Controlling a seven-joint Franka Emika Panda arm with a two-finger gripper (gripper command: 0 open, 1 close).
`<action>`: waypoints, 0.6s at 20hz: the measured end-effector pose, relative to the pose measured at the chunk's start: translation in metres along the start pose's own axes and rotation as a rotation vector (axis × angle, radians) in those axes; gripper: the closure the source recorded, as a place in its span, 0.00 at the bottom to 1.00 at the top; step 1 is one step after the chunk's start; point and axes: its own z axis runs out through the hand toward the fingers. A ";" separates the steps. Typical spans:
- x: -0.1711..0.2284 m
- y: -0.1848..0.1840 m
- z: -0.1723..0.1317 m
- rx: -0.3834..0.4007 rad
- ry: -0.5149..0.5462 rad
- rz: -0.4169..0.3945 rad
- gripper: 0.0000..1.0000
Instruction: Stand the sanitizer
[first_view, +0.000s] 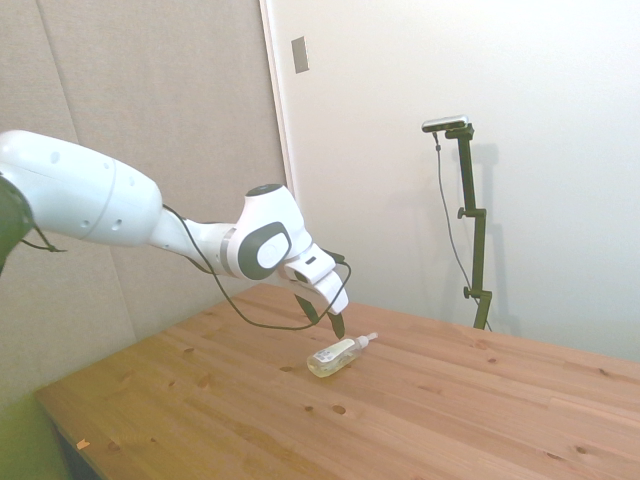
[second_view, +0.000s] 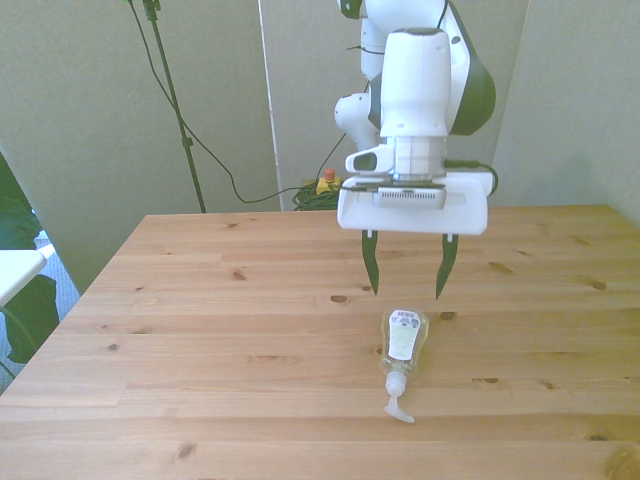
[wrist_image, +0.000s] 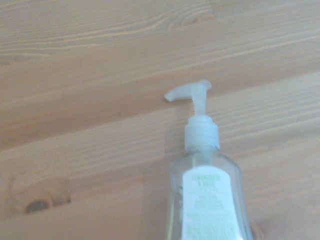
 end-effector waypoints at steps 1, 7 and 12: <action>0.004 -0.008 0.009 0.002 0.006 0.012 0.00; 0.029 -0.050 0.041 0.017 0.050 0.073 0.00; 0.040 -0.060 0.072 -0.033 0.040 0.091 0.00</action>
